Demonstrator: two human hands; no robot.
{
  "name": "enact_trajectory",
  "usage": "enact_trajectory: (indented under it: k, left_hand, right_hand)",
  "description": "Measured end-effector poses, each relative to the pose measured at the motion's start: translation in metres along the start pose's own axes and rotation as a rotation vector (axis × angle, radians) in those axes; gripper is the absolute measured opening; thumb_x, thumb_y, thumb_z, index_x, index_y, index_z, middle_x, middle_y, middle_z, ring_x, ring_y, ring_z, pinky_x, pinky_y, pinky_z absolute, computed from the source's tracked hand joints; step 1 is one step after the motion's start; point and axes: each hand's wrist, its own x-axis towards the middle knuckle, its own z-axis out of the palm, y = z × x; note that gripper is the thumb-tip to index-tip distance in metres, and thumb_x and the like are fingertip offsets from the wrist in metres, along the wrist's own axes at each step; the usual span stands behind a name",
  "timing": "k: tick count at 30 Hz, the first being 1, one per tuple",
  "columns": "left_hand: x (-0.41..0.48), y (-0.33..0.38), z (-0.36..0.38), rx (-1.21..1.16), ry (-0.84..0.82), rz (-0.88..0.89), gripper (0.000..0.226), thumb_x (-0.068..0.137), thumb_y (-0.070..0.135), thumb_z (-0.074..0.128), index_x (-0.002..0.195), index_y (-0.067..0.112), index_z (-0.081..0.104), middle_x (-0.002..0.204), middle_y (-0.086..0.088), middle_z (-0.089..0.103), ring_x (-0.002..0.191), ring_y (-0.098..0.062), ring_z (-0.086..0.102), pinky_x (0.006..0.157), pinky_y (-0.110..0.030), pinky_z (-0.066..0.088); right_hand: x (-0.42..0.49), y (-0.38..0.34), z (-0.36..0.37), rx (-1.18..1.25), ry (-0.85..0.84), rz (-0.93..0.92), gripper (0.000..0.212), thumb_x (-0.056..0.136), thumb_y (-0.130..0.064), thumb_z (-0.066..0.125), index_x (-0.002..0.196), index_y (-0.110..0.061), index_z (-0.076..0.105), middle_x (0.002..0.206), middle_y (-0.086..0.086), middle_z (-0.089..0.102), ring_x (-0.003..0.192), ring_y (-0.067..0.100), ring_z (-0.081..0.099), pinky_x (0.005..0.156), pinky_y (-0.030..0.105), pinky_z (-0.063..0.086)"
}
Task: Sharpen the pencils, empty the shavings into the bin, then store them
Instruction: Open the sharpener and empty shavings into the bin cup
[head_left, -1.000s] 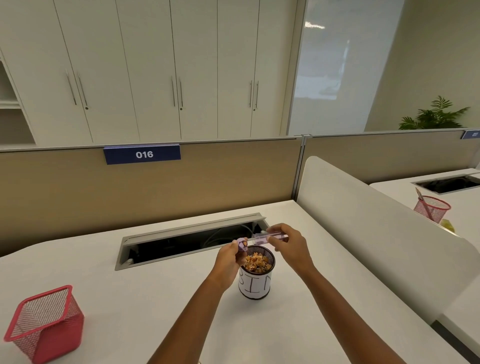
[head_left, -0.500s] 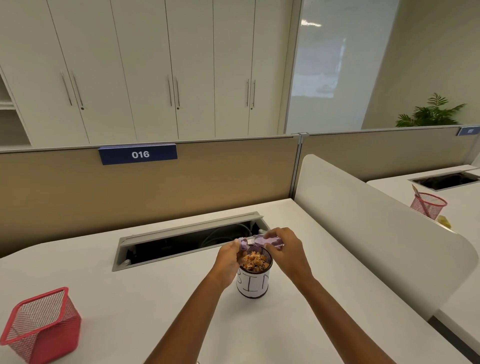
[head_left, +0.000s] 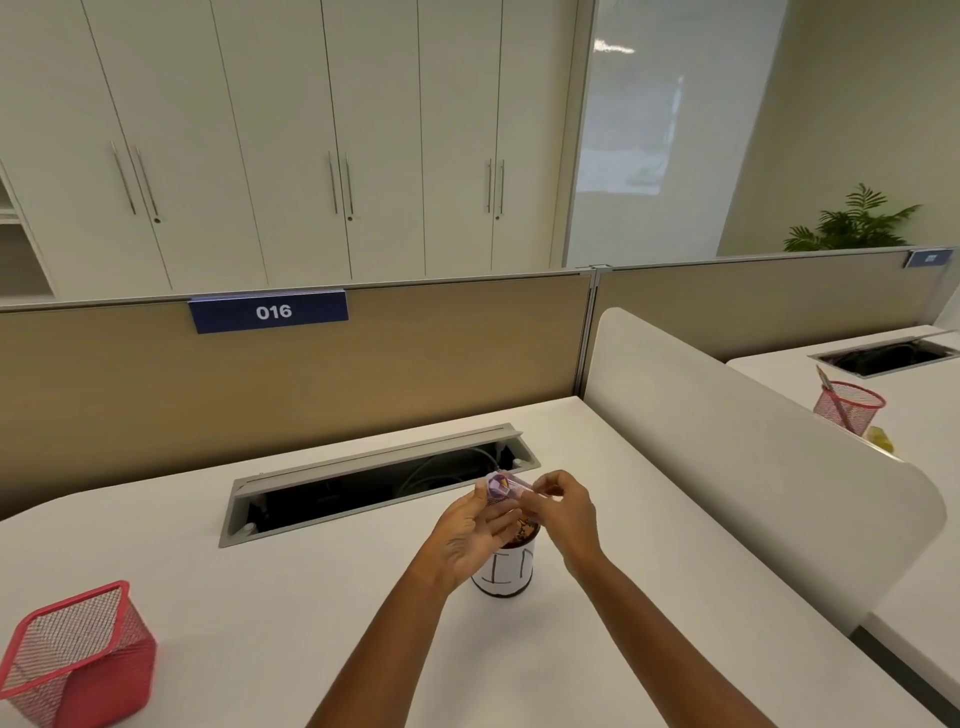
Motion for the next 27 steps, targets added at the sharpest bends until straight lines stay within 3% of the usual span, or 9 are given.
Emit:
enact_trajectory:
  k: [3,6,9,12,14,16,20,22,27]
  left_hand:
    - [0.002,-0.004,0.003,0.009,-0.035,0.036,0.031,0.097,0.022,0.038,0.116,0.005,0.056,0.109,-0.017,0.063,0.105,-0.035,0.057,0.097,-0.044,0.040]
    - [0.004,-0.004,0.004,-0.005,-0.018,0.079,0.032,0.097,0.021,0.038,0.118,0.004,0.054,0.108,-0.016,0.062,0.109,-0.034,0.054,0.102,-0.043,0.038]
    - [0.006,-0.001,0.000,0.039,-0.012,0.133,0.035,0.098,0.021,0.038,0.121,0.000,0.053,0.111,-0.016,0.059,0.105,-0.028,0.055,0.094,-0.036,0.044]
    - [0.007,0.002,-0.002,0.147,-0.033,0.187,0.033,0.097,0.018,0.039,0.122,-0.001,0.053,0.113,-0.016,0.059,0.106,-0.026,0.056,0.094,-0.034,0.044]
    - [0.007,0.002,-0.001,0.245,-0.040,0.224,0.030,0.097,0.018,0.041,0.117,0.003,0.056,0.106,-0.012,0.064,0.103,-0.023,0.059,0.094,-0.030,0.045]
    - [0.005,0.003,0.003,0.335,-0.043,0.254,0.028,0.096,0.020,0.042,0.113,0.006,0.059,0.098,-0.006,0.066,0.100,-0.020,0.060,0.091,-0.027,0.046]
    - [0.004,0.004,0.004,0.533,-0.012,0.288,0.017,0.095,0.027,0.044,0.094,0.024,0.061,0.110,-0.006,0.060,0.116,-0.025,0.051,0.108,-0.039,0.034]
    - [0.004,0.003,0.003,0.608,-0.026,0.304,0.017,0.096,0.029,0.042,0.098,0.024,0.057,0.114,-0.004,0.057,0.118,-0.022,0.049,0.105,-0.034,0.032]
    - [0.003,-0.001,0.004,0.680,-0.035,0.320,0.017,0.097,0.029,0.040,0.109,0.024,0.051,0.114,0.001,0.052,0.108,-0.011,0.047,0.093,-0.023,0.032]
  right_hand:
    - [-0.003,0.000,0.007,-0.080,-0.043,-0.043,0.009,0.085,-0.007,0.063,0.091,-0.001,0.061,0.088,0.005,0.059,0.084,0.016,0.055,0.058,0.005,0.042]
    - [-0.003,-0.002,0.011,-0.093,-0.063,-0.037,0.016,0.088,-0.009,0.060,0.101,0.000,0.065,0.093,0.003,0.061,0.089,0.014,0.054,0.061,0.002,0.039]
    - [-0.001,-0.006,0.010,-0.020,-0.070,0.023,0.017,0.090,-0.009,0.056,0.100,-0.005,0.069,0.092,0.003,0.063,0.088,0.015,0.056,0.067,0.010,0.045]
    - [0.000,-0.012,0.009,0.182,-0.107,0.190,0.015,0.090,-0.012,0.057,0.098,-0.005,0.067,0.099,0.013,0.065,0.095,0.026,0.061,0.089,0.035,0.053]
    - [0.002,-0.016,0.008,0.197,-0.117,0.257,0.027,0.089,-0.017,0.060,0.110,0.000,0.064,0.112,0.018,0.065,0.107,0.032,0.061,0.099,0.042,0.049]
    - [0.004,-0.017,0.007,0.199,-0.112,0.293,0.036,0.088,-0.019,0.062,0.118,0.002,0.061,0.120,0.020,0.063,0.114,0.034,0.058,0.103,0.044,0.047]
    - [0.007,-0.016,0.005,0.213,-0.118,0.337,0.034,0.085,-0.012,0.064,0.114,0.006,0.061,0.119,0.022,0.064,0.113,0.034,0.058,0.096,0.040,0.047]
    - [0.007,-0.016,0.005,0.218,-0.127,0.363,0.033,0.085,-0.008,0.063,0.114,0.007,0.061,0.119,0.022,0.063,0.114,0.033,0.057,0.093,0.039,0.047]
    - [0.009,-0.010,0.006,0.192,-0.146,0.371,0.038,0.086,-0.011,0.063,0.119,0.007,0.057,0.124,0.023,0.060,0.118,0.035,0.054,0.103,0.042,0.044]
